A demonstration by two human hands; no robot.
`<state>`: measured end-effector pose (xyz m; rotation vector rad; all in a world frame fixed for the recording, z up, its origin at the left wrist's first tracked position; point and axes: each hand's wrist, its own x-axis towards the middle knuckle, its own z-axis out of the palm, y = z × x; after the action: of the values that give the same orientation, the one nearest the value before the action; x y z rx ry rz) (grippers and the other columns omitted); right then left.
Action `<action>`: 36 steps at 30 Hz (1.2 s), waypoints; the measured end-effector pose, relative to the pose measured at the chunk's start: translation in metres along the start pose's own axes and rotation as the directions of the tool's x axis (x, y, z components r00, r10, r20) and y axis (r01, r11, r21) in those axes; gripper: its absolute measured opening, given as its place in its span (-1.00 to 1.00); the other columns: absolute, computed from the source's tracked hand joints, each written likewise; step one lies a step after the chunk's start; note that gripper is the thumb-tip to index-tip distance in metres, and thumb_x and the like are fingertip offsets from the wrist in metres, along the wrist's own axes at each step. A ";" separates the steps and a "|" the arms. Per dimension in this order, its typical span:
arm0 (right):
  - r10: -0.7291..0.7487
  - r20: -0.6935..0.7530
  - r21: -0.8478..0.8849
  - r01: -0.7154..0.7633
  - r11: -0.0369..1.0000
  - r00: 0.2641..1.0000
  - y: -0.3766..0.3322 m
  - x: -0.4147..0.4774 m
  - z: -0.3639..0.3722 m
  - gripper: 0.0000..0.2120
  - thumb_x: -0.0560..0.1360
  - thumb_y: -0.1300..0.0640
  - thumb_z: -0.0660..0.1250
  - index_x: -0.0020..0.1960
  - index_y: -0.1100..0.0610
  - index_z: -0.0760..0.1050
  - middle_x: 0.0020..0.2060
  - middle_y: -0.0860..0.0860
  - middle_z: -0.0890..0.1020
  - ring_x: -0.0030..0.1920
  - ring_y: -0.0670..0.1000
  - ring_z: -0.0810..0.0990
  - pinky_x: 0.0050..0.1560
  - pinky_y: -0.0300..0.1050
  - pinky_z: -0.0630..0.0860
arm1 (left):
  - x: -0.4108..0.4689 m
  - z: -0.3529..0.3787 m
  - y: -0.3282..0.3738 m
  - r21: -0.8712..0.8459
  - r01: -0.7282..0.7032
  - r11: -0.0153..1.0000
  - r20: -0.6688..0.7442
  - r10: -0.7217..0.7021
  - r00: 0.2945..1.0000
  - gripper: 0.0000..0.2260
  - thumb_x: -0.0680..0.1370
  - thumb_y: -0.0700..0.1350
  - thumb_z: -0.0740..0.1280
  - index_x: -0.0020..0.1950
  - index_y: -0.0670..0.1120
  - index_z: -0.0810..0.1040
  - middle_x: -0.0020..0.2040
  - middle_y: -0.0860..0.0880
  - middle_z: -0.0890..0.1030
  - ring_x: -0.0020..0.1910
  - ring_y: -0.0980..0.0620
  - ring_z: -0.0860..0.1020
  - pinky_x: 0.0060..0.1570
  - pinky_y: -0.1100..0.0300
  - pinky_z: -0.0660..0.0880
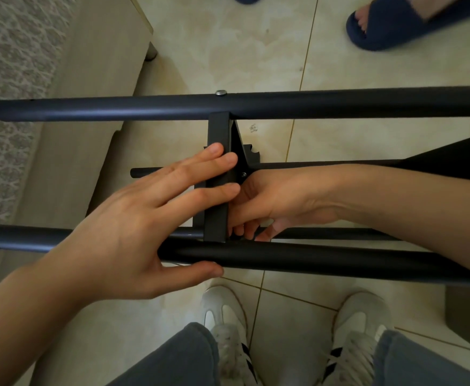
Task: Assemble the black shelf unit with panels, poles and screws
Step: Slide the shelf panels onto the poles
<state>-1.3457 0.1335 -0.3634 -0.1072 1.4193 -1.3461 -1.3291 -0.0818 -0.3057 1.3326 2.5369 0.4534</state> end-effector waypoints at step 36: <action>0.015 0.065 0.050 -0.018 0.999 0.998 -0.003 0.001 -0.008 -0.86 0.50 0.25 0.40 -0.19 0.06 0.65 -0.19 0.03 0.68 -0.08 0.01 0.60 0.07 -0.06 0.56 | 0.001 0.001 -0.001 -0.016 -0.002 1.000 -0.004 0.002 1.000 -0.36 0.53 0.28 0.31 0.51 -0.02 0.31 0.58 -0.05 0.27 0.59 -0.03 0.18 0.50 0.00 0.27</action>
<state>-1.3536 0.1373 -0.3640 -0.1045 1.3285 -1.3525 -1.3300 -0.0811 -0.3065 1.3306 2.5300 0.4763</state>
